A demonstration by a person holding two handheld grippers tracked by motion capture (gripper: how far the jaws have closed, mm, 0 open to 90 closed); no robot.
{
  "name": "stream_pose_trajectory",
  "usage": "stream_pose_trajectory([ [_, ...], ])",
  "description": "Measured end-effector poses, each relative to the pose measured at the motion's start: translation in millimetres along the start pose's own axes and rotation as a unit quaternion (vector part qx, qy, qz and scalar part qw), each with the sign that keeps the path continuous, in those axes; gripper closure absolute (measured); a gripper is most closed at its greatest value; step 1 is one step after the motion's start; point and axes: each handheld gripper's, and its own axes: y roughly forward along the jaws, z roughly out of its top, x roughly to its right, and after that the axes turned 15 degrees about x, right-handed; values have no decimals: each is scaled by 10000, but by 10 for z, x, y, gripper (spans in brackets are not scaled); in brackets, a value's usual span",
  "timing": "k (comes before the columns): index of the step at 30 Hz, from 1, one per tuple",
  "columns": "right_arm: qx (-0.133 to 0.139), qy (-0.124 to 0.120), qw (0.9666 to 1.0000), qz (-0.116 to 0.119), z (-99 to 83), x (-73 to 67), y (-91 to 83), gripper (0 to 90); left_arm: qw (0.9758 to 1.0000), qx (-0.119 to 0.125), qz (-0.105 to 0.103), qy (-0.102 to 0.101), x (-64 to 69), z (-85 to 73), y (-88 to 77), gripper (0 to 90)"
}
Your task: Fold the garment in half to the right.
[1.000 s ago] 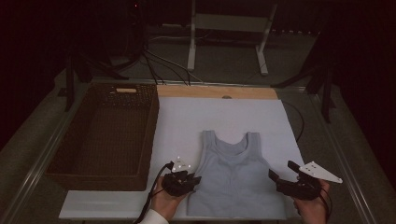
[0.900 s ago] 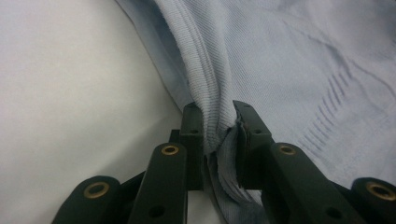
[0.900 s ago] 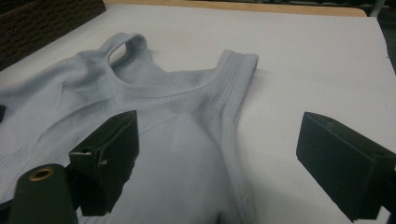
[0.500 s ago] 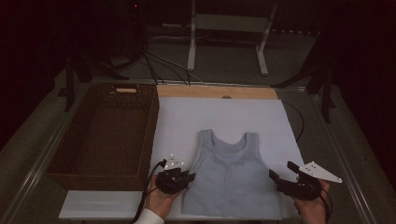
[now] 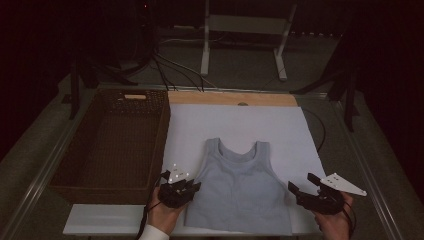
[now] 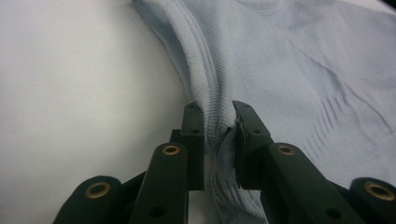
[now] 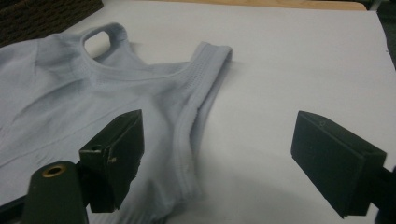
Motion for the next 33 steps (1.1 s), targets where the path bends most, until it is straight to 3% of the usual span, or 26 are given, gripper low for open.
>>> stream_pose_trajectory([
  [1,-1,-2,10000,1,0,-1,1,174,9999,-15,46,105,18,7,-10,776],
  [4,0,3,10000,11,1,-9,6,174,9999,-33,17,129,45,12,8,776],
  [18,-12,-24,10000,43,0,-28,18,173,9990,-10,-308,-325,18,50,93,773],
  [33,2,-28,10000,85,-4,-63,34,172,9975,70,-584,-392,112,229,94,764],
])
